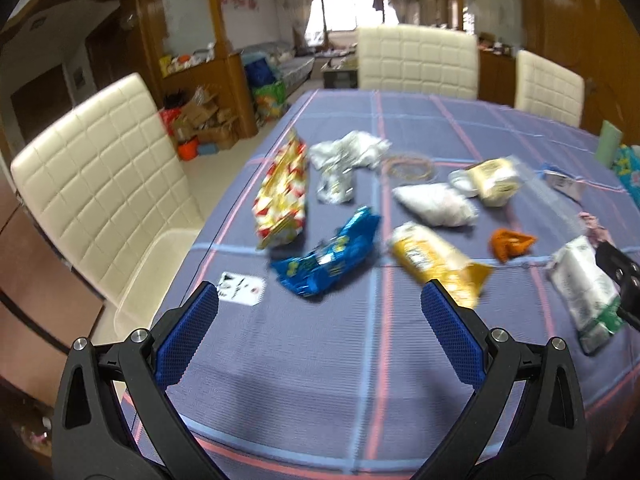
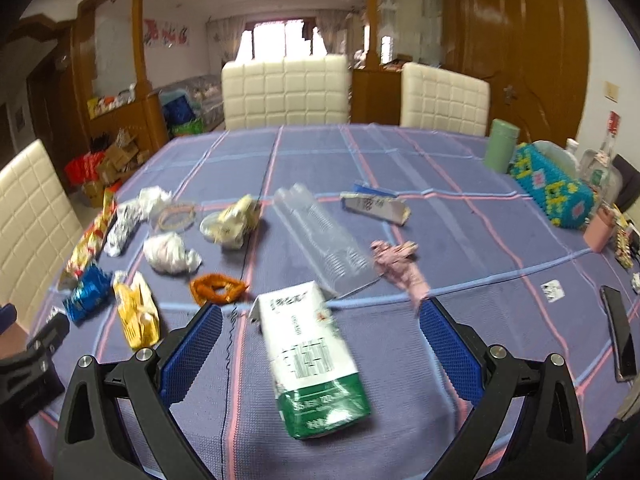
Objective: Collect trash
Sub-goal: 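Grasp the blue snack wrapper with the left tool while the right tool grasps the milk carton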
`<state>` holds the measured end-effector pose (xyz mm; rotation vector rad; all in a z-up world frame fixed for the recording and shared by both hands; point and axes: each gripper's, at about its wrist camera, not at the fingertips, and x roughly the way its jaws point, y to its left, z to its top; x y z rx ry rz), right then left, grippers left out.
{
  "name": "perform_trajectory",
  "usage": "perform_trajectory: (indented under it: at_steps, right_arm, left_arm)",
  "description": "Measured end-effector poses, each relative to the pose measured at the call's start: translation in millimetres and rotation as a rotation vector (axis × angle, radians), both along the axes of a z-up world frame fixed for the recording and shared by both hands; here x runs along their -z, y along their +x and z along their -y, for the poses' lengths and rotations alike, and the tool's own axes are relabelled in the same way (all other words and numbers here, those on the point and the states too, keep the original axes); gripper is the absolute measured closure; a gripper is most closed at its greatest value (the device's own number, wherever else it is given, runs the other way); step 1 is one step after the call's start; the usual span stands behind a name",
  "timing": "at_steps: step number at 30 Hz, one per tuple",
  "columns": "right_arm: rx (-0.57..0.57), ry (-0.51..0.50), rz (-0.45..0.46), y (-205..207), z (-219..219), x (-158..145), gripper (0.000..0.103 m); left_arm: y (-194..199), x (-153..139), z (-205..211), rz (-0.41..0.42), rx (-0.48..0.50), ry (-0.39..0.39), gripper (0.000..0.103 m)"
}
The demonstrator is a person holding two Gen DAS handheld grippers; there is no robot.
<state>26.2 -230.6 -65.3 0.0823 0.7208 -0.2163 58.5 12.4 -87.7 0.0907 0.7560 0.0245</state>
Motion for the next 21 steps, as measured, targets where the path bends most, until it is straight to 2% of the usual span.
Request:
perform_trajectory:
  at_steps: [5, 14, 19, 21]
  right_arm:
    - [-0.031, -0.013, -0.039, 18.7, -5.8, 11.3, 0.006]
    - [0.004, 0.009, -0.125, 41.4, 7.5, 30.0, 0.006]
    - [0.012, 0.033, -0.163, 47.9, 13.7, 39.2, 0.006]
    - [0.011, 0.043, -0.181, 51.1, 13.1, 42.6, 0.007]
  left_arm:
    - [21.2, 6.4, -17.8, -0.029, -0.043, -0.026, 0.003]
    - [52.9, 26.0, -4.5, -0.118, -0.004, -0.022, 0.004]
    - [62.9, 30.0, 4.7, -0.136, 0.024, -0.020, 0.007]
    - [66.7, 31.8, 7.8, -0.146, 0.032, -0.014, 0.013]
